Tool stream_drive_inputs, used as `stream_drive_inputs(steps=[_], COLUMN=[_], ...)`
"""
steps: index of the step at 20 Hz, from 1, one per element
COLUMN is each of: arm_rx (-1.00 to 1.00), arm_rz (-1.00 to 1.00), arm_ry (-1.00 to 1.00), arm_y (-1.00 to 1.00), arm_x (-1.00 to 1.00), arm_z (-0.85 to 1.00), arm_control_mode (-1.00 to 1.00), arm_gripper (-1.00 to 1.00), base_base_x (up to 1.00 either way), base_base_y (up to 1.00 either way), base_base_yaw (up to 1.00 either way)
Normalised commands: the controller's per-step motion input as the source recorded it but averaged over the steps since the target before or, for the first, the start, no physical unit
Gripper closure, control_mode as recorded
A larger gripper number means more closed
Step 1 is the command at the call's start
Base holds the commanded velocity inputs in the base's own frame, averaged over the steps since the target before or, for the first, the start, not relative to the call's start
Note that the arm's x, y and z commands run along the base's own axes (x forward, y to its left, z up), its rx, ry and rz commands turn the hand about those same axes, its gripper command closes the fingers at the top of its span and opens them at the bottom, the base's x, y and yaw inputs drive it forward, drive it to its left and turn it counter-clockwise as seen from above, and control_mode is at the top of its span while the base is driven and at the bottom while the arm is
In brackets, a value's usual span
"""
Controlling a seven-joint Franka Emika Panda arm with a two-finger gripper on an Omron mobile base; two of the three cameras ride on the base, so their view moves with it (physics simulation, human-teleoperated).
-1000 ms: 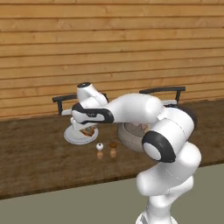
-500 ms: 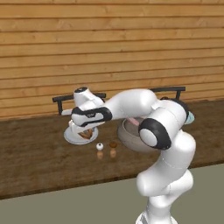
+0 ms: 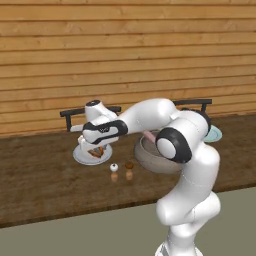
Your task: Place one bun and one sausage from the bowl on each plate.
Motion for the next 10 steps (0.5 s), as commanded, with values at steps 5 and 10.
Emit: stream_drive_inputs(steps=[5, 10], arm_rx=[0.01, 0.00], arm_rz=[0.00, 0.00], arm_ry=[-0.03, 0.00], arm_y=[0.00, 0.05], arm_x=[0.20, 0.11], arm_z=[-0.17, -0.23], arm_control_mode=[-1.00, -1.00], arm_gripper=[1.00, 1.00], base_base_x=[0.00, 0.00], base_base_y=[0.00, 0.00], base_base_yaw=[0.00, 0.00])
